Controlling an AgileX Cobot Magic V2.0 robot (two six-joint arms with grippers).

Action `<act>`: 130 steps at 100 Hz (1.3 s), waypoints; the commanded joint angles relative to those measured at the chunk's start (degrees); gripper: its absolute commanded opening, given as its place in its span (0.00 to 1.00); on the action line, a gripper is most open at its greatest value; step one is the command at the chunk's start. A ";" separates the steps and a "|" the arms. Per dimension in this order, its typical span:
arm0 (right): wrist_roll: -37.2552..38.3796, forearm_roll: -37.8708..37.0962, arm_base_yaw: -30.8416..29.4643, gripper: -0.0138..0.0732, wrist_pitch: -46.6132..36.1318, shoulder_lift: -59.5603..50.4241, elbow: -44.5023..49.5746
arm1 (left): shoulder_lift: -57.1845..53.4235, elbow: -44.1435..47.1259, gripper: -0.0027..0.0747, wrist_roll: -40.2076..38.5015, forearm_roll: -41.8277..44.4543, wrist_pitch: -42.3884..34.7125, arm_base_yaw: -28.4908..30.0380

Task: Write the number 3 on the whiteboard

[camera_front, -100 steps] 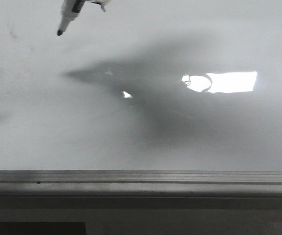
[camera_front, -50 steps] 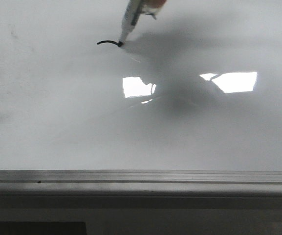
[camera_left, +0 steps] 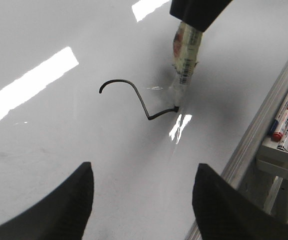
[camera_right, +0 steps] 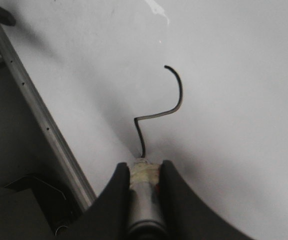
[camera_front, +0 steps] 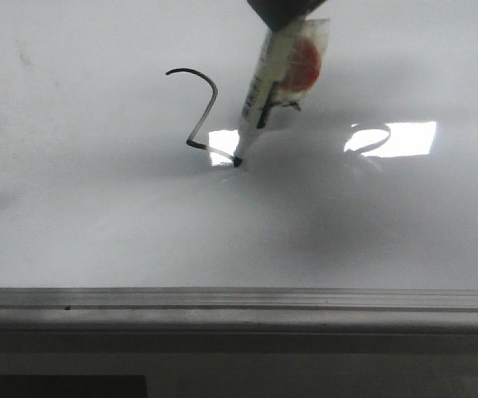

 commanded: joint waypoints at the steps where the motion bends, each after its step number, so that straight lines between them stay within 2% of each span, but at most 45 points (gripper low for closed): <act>1: -0.11 -0.32 1.38 0.08 -3.29 0.70 0.34 | -0.05 -1.77 0.56 -0.57 -0.79 -3.49 0.20; 20: 0.94 -0.32 4.50 0.08 -13.66 4.66 0.39 | -0.05 -1.77 0.56 -0.57 -0.79 -3.70 0.20; 37: 1.06 2.30 6.10 0.08 -12.50 2.43 -1.49 | 0.36 -1.77 0.56 -1.14 -0.79 -4.48 0.20; 63: 1.06 2.30 11.62 0.08 -11.99 2.04 -3.99 | 7.02 -1.77 0.56 -1.12 -0.79 -11.71 -3.16; 85: 1.06 3.38 13.71 0.08 -11.10 2.04 -4.37 | 11.01 -2.34 0.56 -1.12 -1.72 -17.28 -3.18; 90: 1.06 3.51 13.71 0.08 -10.96 2.04 -4.37 | 11.50 -2.34 0.51 -1.12 -2.63 -17.69 -3.08; 94: 1.06 3.51 13.71 0.08 -10.87 2.04 -4.37 | 11.67 -2.34 0.42 -1.12 -3.46 -17.28 -3.08; 97: 1.06 3.51 13.71 0.08 -10.87 2.04 -4.37 | 11.98 -2.34 0.33 -1.12 -3.72 -16.98 -3.08; 105: 1.06 3.51 13.71 0.08 -10.83 2.04 -4.37 | 12.08 -2.34 0.01 -1.12 -3.72 -16.85 -3.08; 124: 1.06 3.51 13.71 0.10 -10.66 2.04 -4.37 | 11.98 -2.34 0.01 -1.50 -3.76 -16.63 -3.08; 130: 1.06 3.51 13.71 0.20 -10.94 2.04 -4.37 | 11.98 -2.34 0.01 -2.48 -3.76 -16.39 -3.08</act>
